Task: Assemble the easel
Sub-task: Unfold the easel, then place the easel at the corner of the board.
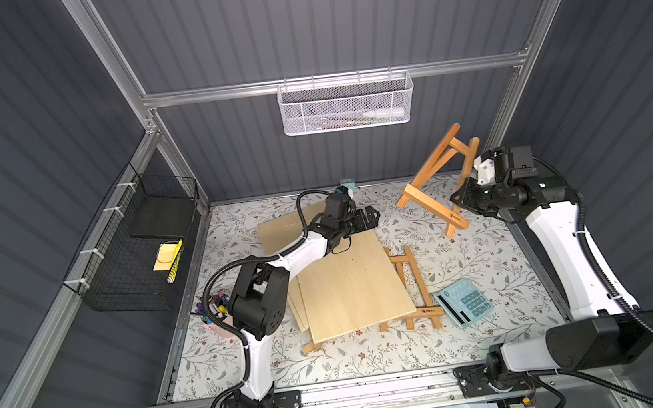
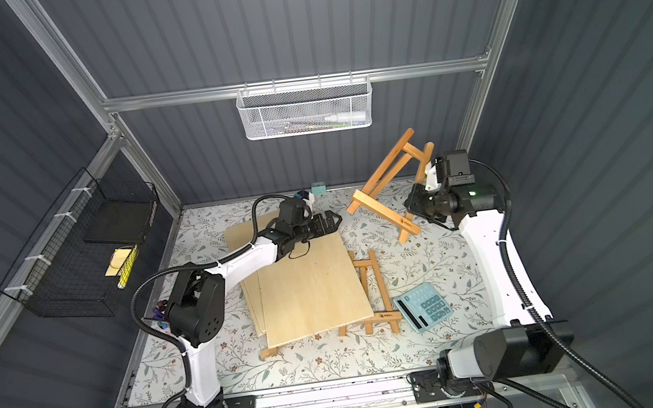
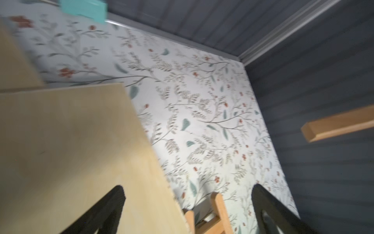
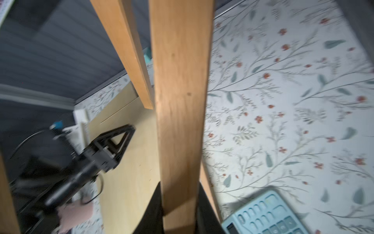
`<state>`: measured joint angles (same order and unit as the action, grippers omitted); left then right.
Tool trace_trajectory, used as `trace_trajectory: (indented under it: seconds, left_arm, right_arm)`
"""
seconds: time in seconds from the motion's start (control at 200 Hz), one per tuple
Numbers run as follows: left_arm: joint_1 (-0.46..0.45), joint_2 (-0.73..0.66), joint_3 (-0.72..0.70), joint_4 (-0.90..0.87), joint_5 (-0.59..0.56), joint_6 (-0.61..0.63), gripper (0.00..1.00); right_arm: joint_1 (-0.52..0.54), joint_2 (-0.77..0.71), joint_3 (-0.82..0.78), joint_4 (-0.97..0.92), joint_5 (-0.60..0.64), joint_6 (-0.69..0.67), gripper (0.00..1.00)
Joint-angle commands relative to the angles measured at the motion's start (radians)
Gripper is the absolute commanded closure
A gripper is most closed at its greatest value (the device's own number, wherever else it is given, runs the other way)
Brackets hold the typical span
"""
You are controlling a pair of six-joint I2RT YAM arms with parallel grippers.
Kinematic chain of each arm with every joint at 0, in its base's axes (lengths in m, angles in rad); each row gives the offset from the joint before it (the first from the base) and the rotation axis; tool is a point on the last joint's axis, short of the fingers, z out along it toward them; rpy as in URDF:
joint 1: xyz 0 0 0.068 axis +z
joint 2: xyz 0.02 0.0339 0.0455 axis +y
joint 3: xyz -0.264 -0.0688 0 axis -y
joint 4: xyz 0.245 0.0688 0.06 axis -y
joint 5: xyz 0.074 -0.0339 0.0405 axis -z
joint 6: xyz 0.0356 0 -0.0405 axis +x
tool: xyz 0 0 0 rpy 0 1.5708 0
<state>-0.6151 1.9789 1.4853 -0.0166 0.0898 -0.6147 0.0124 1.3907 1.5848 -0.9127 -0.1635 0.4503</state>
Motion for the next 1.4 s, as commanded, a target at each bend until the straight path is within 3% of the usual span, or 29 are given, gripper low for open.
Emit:
trace_trajectory:
  seconds: [0.0,0.115,0.405,0.71,0.885,1.076,1.241,1.301,1.396]
  left_arm:
    - [0.003,-0.128,-0.044,-0.209,-0.262,0.045,0.00]
    - [0.011,-0.180,-0.062,-0.353,-0.386,0.014,0.00]
    - [0.049,-0.251,-0.113,-0.519,-0.453,-0.042,0.01]
    - [0.054,-0.265,-0.138,-0.538,-0.441,-0.063,0.01]
    - [0.052,-0.267,-0.129,-0.562,-0.459,-0.051,0.01]
    - [0.053,-0.266,-0.110,-0.586,-0.466,-0.041,0.01]
    - [0.052,-0.283,-0.111,-0.592,-0.468,-0.036,0.01]
    - [0.052,-0.290,-0.111,-0.601,-0.479,-0.033,0.01]
    - [0.052,-0.299,-0.112,-0.612,-0.498,-0.031,0.01]
  right_arm:
    - [0.006,0.030,0.011,0.120,0.334,-0.038,1.00]
    - [0.010,0.074,-0.060,0.248,0.559,-0.084,1.00]
    - [0.024,0.303,-0.149,0.587,0.913,-0.205,1.00]
    - [0.056,0.521,-0.092,0.777,1.108,-0.169,1.00]
    - [0.064,0.601,-0.030,0.651,1.133,0.030,1.00]
    - [0.067,0.651,0.000,0.388,1.201,0.351,0.96]
    - [0.066,0.675,0.032,0.286,1.199,0.450,0.93]
    - [0.067,0.690,0.060,0.250,1.177,0.455,0.87]
    - [0.066,0.705,0.100,0.175,1.130,0.485,0.62]
